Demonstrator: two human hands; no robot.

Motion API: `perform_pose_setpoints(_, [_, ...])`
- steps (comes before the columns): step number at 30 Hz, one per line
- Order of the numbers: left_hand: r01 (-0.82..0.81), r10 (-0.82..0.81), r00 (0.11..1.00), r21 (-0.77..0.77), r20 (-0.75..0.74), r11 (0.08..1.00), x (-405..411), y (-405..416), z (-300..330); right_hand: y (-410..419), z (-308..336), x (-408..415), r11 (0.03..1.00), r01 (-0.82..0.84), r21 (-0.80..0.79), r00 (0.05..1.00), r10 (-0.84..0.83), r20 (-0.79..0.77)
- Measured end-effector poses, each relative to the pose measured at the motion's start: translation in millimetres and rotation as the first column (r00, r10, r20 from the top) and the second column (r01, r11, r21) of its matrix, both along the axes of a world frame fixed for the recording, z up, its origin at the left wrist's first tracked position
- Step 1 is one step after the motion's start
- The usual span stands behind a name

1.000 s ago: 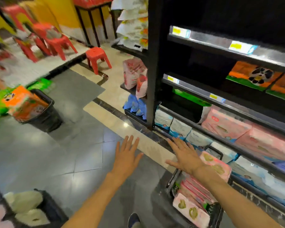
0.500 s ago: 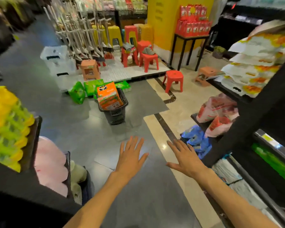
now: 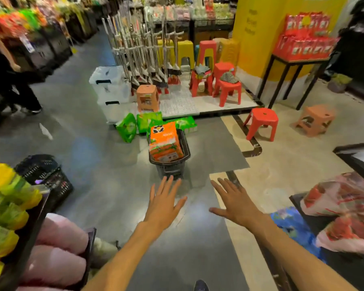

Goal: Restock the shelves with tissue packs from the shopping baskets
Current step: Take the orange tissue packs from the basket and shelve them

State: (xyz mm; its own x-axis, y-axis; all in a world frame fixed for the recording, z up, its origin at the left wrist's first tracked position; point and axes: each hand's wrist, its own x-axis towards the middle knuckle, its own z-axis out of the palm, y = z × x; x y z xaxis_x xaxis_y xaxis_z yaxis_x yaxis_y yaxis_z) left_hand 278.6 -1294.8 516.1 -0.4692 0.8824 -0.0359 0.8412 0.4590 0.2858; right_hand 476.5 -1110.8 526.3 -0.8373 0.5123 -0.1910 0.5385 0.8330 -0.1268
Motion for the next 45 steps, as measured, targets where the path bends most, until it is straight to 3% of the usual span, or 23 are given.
perform_pose_setpoints(13, [-0.003,0.003,1.0,0.048,-0.013,0.999,-160.4,248.2,-20.9,246.4,-1.3,-166.1,1.0,-0.012,0.029,1.0,0.012,0.025])
perform_pose_setpoints(29, [0.127,-0.128,0.992,0.038,0.007,0.991,-375.5,583.8,-25.0,559.2,0.5,-359.5,0.989,0.147,0.004,0.988,-0.147,0.038])
perform_pose_setpoints(37, [-0.013,0.014,0.999,0.023,-0.034,1.0,-462.5,736.3,-53.1,736.1,-20.7,-470.6,0.999,-0.034,-0.012,0.999,0.035,0.039])
perform_pose_setpoints(45, [-0.299,0.299,0.954,0.013,-0.008,0.954,-546.5,860.0,-52.7,909.2,-6.6,-615.1,0.955,-0.296,-0.017,0.95,0.296,0.096])
